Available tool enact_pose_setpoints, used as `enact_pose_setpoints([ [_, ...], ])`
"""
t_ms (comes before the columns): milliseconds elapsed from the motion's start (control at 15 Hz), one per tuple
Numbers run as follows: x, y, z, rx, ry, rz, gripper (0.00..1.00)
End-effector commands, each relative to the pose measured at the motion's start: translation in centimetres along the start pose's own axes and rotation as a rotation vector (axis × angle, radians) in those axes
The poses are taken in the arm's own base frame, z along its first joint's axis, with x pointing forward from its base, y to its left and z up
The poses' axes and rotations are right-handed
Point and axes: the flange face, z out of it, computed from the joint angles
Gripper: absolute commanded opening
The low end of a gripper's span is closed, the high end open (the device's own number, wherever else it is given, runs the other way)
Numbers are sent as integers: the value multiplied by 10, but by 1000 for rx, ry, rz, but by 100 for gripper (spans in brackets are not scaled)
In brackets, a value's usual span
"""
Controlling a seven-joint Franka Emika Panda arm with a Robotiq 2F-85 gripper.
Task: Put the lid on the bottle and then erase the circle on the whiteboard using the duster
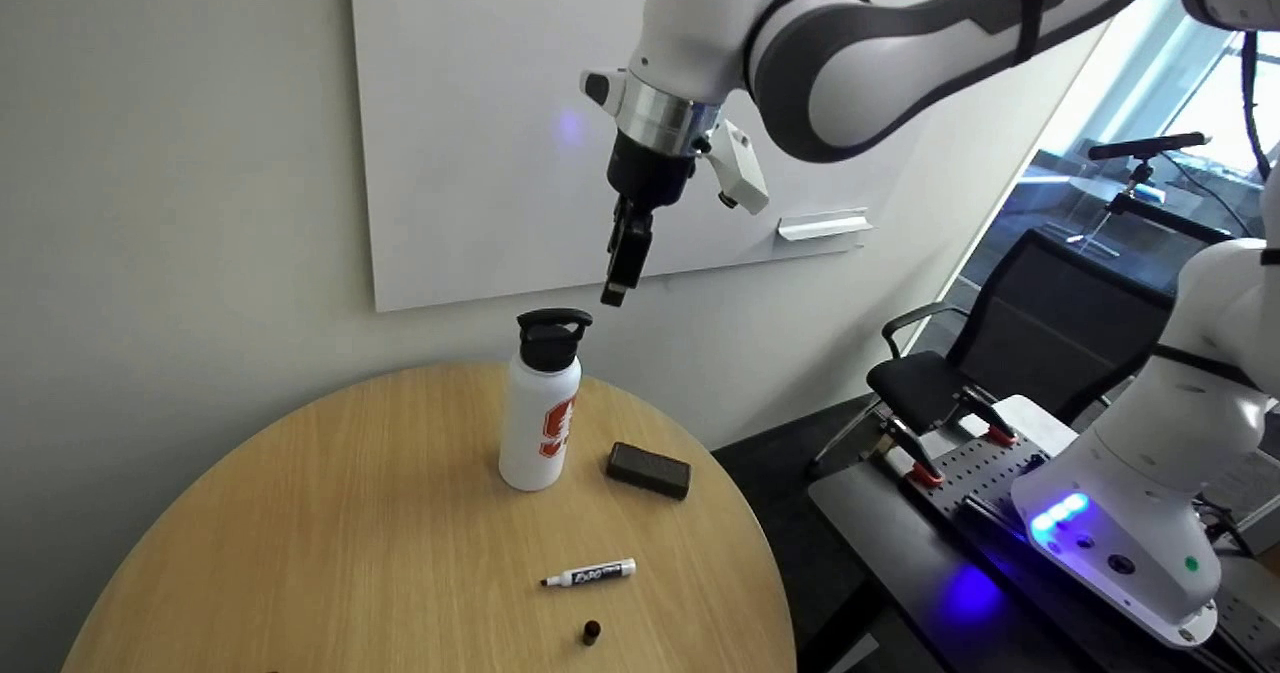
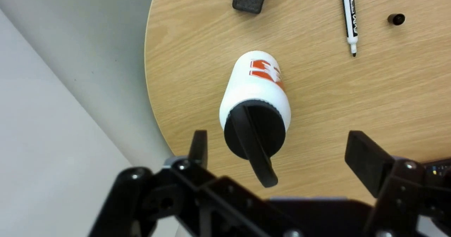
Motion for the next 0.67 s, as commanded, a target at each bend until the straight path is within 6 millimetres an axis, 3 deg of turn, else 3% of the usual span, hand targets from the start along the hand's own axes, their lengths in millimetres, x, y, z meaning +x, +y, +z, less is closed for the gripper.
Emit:
enact_pose_setpoints([
  [0,-53,-10,22,-28,34,114,100],
  [133,-80,-18,38,-37,49,169,100],
  [200,-86,-23,30,-16,143,184,100],
  [267,-56,-20,45,-5,58,143,100],
  [333,-63,-24,49,1,69,145,100],
  [600,-59,-23,47,2,73,147,100],
])
